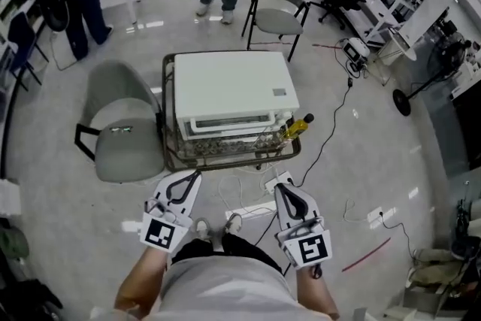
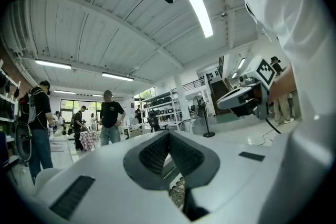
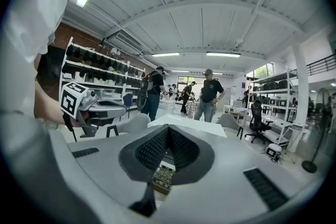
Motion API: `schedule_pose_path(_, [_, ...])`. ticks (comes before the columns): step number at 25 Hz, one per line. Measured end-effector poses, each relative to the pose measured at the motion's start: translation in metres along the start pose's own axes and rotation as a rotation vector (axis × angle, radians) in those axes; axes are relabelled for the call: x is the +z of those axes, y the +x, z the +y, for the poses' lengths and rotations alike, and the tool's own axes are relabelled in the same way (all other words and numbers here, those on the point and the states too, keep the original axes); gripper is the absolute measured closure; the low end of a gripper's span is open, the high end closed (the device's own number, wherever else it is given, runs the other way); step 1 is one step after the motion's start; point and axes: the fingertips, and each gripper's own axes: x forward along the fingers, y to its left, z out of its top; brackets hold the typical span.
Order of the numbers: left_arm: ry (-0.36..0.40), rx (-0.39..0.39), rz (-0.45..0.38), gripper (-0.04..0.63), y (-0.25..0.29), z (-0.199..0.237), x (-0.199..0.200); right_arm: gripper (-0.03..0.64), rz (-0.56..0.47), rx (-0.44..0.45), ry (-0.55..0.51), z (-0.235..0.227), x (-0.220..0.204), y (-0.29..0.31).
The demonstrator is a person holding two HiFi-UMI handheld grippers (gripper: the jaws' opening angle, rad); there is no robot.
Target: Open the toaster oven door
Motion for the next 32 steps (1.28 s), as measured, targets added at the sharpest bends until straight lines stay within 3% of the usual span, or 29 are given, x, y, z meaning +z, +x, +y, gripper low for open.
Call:
schedule_pose_path(9, [-0.009,0.100,0.063,0.580,0.010,0.011,-0.004,0.595,0.027,0.120,-0.120,-0.029,-0.009,0.056])
schedule_pose_path(15, [-0.030,0.117,0.083,0.580,0.016,0.006,-0.013,0.594,0.104,0.181,-0.229,-0.043,-0.031,0.105])
schedule_pose_path(26, [-0.062,0.145,0.117,0.580,0.017,0.011,-0.028,0.591,0.196,0.354,-0.393,-0.025,-0.067,0.184])
schedule_pose_path(32, [-0.080,0.154,0.111,0.580,0.013,0.012,-0.032,0.500,0.305,0.397,-0.482,-0.020,-0.096,0.218])
